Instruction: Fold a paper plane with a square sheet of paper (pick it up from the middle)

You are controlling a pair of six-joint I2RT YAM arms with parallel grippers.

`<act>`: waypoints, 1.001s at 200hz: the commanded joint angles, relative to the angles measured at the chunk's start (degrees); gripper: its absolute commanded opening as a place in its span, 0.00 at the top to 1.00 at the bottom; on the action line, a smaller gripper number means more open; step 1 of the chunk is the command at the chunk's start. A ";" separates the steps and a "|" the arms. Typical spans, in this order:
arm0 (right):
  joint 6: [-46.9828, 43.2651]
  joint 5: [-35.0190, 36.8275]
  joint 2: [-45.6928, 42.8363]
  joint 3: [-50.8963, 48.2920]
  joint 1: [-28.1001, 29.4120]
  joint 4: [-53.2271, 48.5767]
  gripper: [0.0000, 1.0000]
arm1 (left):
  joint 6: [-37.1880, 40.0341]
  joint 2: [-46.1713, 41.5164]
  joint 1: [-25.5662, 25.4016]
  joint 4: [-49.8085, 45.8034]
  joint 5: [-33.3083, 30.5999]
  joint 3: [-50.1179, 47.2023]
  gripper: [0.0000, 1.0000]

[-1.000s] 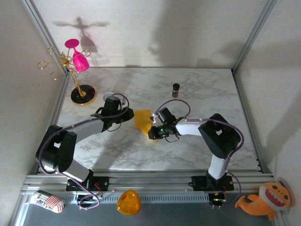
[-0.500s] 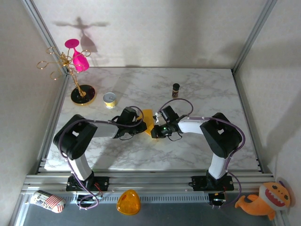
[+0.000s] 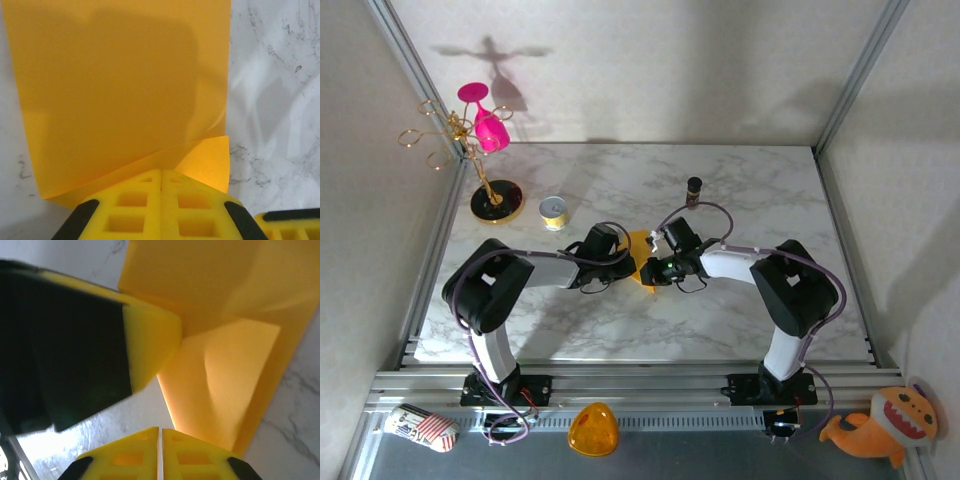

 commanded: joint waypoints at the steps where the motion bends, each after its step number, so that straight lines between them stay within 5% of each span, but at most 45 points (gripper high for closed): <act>1: 1.70 0.45 2.68 1.24 -0.31 0.03 0.89 | -0.45 2.53 -0.56 -7.18 -4.19 0.70 0.97; 77: -2.13 3.38 -0.36 -6.49 -0.58 -4.53 0.90 | -0.54 4.66 -0.71 -13.79 -9.08 0.97 0.98; 138: -2.12 3.76 -8.58 -10.81 -1.50 -5.31 0.90 | 0.03 4.16 -0.73 -13.26 -7.07 1.86 0.97; 200: 3.83 8.43 -12.91 -5.93 -1.47 4.55 0.83 | -6.44 -3.36 -0.65 -6.16 0.66 5.95 0.79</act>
